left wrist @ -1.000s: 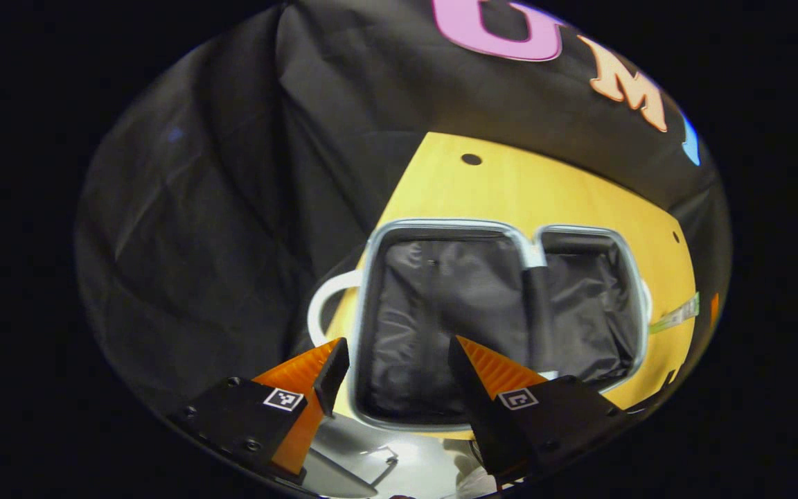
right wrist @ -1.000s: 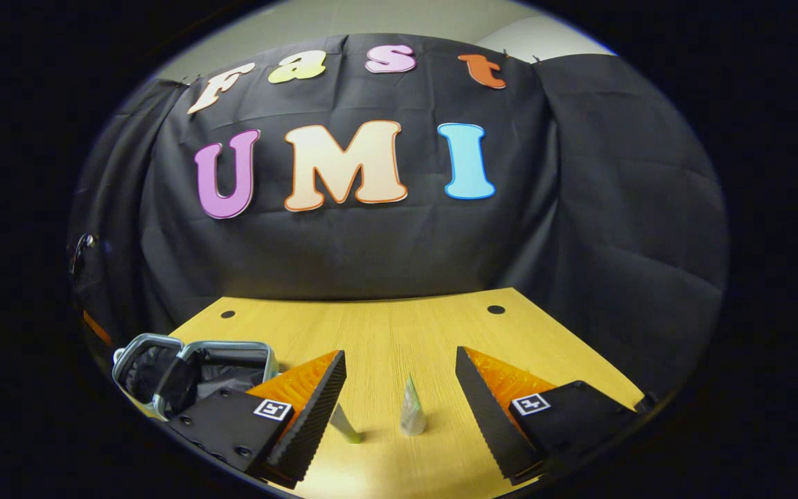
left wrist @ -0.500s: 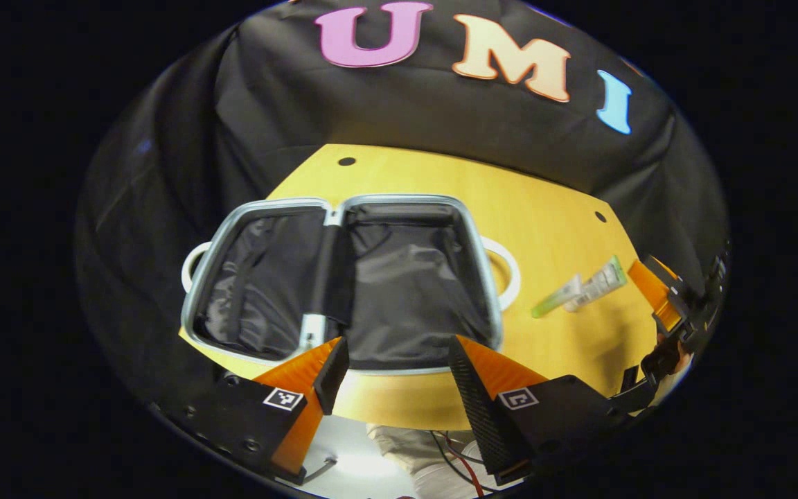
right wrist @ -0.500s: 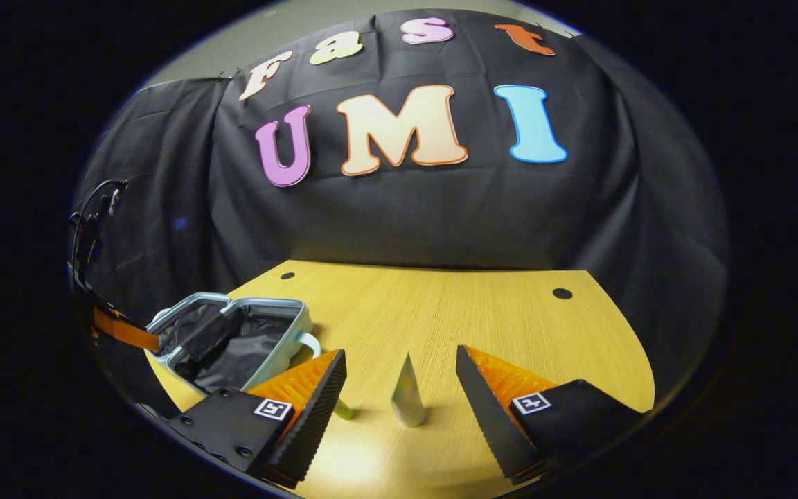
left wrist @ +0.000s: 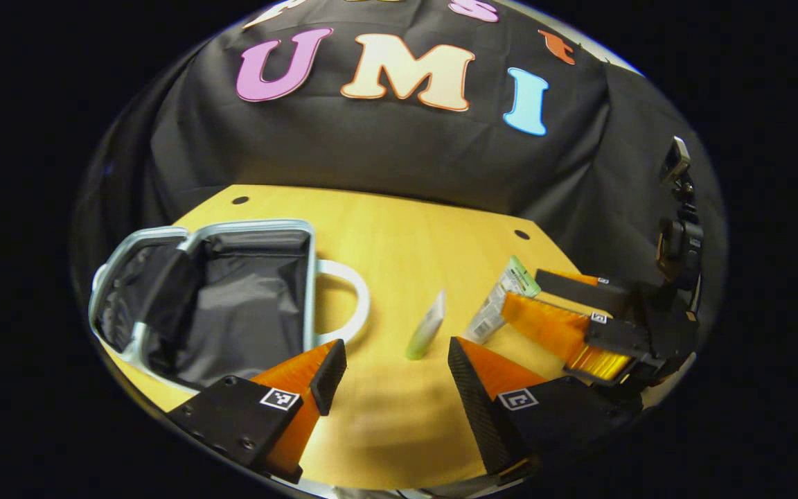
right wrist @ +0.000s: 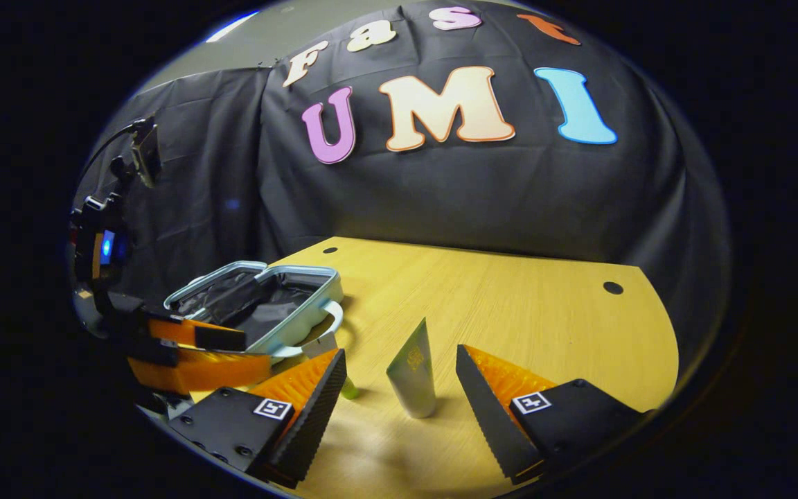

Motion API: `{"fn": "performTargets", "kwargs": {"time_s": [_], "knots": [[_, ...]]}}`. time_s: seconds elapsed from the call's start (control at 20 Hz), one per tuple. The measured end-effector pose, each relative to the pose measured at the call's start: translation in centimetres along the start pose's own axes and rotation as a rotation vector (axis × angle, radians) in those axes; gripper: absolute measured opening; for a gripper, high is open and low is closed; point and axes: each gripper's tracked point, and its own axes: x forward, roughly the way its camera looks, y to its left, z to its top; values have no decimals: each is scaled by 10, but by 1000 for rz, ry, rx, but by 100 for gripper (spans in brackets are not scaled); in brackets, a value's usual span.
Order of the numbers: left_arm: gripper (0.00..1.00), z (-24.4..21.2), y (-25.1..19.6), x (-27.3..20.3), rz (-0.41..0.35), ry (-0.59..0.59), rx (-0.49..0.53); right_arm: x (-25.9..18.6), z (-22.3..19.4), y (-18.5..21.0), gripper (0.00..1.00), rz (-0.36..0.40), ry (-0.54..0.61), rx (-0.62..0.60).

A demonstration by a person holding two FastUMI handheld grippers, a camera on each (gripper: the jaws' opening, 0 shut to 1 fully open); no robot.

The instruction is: First open the suitcase, pack the skin care products into it, and then close the suitcase.

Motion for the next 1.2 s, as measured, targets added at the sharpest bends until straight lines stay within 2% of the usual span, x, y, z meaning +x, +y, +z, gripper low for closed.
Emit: {"fn": "performTargets", "kwargs": {"time_s": [0.25,0.35,0.4,0.5,0.6,0.7,0.75,0.8,0.85,0.9,1.0,1.05,1.1,1.15,1.2], "knots": [[87,-11,-6,44,-32,-34,-10,19,-27,-6,99,11,35,-42],[87,-14,-6,57,-30,-40,-21,27,-37,-12,96,-1,53,-29],[87,-15,-7,63,-28,-42,-26,29,-39,-14,99,-10,62,-19],[85,-14,-6,78,-26,-48,-40,34,-46,-19,98,-27,74,-13],[78,-13,-6,88,-27,-50,-47,39,-54,-19,98,-26,99,-8],[55,-14,-7,97,-27,-48,-49,43,-53,-15,98,-20,97,-9],[54,-16,-7,101,-33,-43,-51,47,-53,-13,98,-17,92,-13],[47,-15,-5,103,-23,-47,-55,49,-54,-14,98,-25,90,-15],[21,-13,-5,104,-32,-54,-66,51,-55,-13,97,-21,94,-4],[23,-13,-6,105,-40,-54,-77,53,-56,-11,96,-14,100,15],[17,-13,-5,104,-42,-57,-89,58,-59,-7,97,5,110,37],[14,-14,-3,103,-35,-50,-88,60,-62,-5,89,13,112,34],[13,-14,-1,101,-32,-46,-92,64,-64,-6,87,-1,112,20],[13,-11,-1,99,-30,-43,-97,65,-64,-11,73,-16,107,9],[13,-10,-1,96,-31,-41,-102,65,-61,-11,66,-16,105,18]]}}
